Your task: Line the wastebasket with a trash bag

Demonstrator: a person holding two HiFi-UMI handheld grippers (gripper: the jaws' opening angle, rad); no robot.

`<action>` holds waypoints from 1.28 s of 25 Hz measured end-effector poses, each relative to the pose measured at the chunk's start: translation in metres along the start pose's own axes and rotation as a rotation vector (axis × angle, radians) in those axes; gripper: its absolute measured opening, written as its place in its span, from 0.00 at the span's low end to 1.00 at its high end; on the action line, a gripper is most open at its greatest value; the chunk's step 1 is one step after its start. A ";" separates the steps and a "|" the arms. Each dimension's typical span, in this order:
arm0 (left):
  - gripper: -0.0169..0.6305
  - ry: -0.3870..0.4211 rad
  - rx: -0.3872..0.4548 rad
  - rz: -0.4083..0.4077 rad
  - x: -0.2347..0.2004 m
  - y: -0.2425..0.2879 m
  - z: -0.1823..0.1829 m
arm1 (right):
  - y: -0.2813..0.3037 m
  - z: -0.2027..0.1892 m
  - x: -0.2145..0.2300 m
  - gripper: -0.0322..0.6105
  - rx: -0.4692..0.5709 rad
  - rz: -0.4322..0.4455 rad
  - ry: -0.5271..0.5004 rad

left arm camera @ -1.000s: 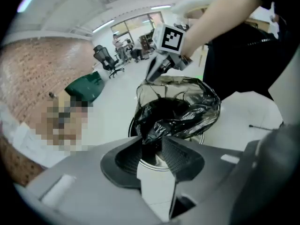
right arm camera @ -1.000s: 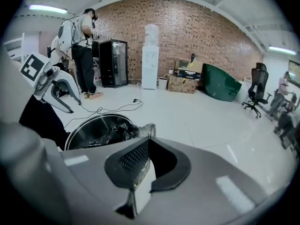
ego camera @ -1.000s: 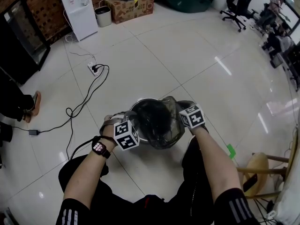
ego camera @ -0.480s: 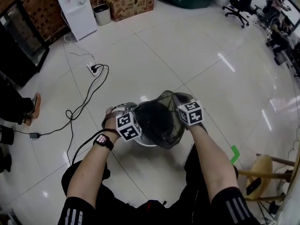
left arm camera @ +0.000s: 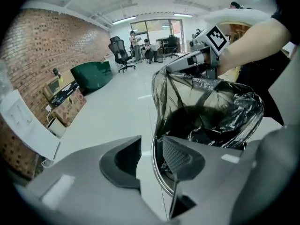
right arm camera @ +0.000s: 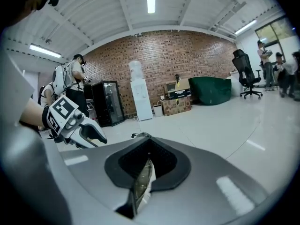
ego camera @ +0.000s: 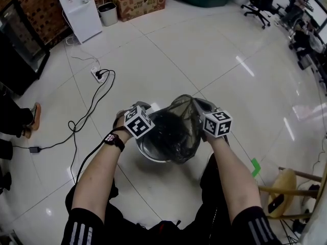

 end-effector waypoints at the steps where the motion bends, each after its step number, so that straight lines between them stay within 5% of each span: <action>1: 0.24 0.003 -0.009 -0.013 0.001 0.005 0.002 | -0.001 -0.002 0.001 0.06 -0.002 0.003 0.005; 7: 0.28 0.029 -0.098 -0.067 0.008 0.039 -0.007 | 0.002 -0.003 -0.005 0.06 0.010 0.043 0.023; 10: 0.04 0.063 -0.120 -0.029 0.010 0.047 -0.010 | 0.002 -0.005 -0.007 0.06 0.011 0.052 0.026; 15: 0.03 0.137 -0.178 0.027 0.002 0.034 -0.016 | 0.005 -0.011 -0.007 0.06 -0.014 0.047 0.009; 20: 0.03 0.086 -0.279 0.069 -0.036 0.002 -0.031 | 0.028 -0.029 -0.023 0.06 -0.133 0.037 -0.131; 24: 0.03 0.047 -0.394 0.015 -0.052 0.004 -0.053 | 0.052 -0.045 -0.038 0.06 -0.187 0.057 -0.217; 32: 0.03 0.041 -0.426 -0.057 -0.042 0.037 -0.074 | 0.067 -0.089 -0.024 0.06 -0.343 0.097 -0.218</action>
Point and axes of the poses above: the fingertips, and each gripper's own axes: y forward along the fingers, x to its right, z out of its top, the point moved 4 cm from there along -y, backward along the fingers
